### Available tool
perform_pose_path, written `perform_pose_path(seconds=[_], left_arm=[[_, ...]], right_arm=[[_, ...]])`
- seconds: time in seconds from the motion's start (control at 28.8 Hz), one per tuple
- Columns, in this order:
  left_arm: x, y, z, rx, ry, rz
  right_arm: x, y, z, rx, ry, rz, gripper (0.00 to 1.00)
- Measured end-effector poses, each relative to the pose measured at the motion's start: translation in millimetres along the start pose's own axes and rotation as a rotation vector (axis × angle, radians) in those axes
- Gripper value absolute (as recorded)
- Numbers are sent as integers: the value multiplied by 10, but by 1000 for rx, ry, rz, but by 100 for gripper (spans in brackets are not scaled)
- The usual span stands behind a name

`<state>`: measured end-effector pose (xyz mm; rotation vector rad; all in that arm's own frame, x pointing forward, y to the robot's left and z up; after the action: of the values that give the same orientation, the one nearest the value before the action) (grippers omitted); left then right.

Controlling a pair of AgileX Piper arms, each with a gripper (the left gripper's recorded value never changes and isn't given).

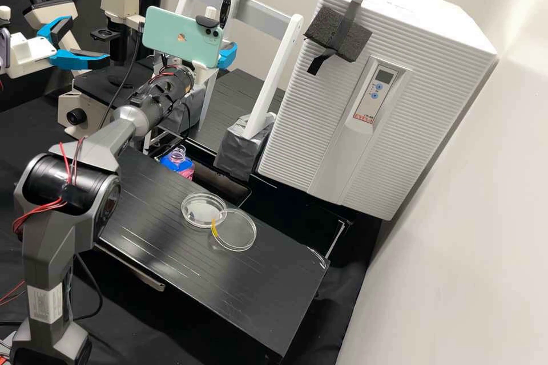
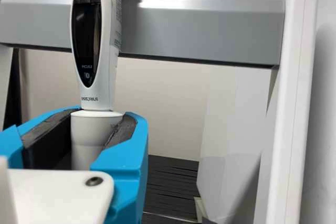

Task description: Use the pipette

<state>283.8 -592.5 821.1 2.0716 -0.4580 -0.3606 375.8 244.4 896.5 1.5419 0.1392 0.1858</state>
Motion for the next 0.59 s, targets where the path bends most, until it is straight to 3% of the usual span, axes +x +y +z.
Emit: perform_pose_path(seconds=[0.14,0.59], left_arm=[[0,0,0,-17,0,0],[0,0,1,-22,-2,0]], right_arm=[[-37,38,-38,28,6,-8,0],[-88,140,-69,33,14,10,0]])
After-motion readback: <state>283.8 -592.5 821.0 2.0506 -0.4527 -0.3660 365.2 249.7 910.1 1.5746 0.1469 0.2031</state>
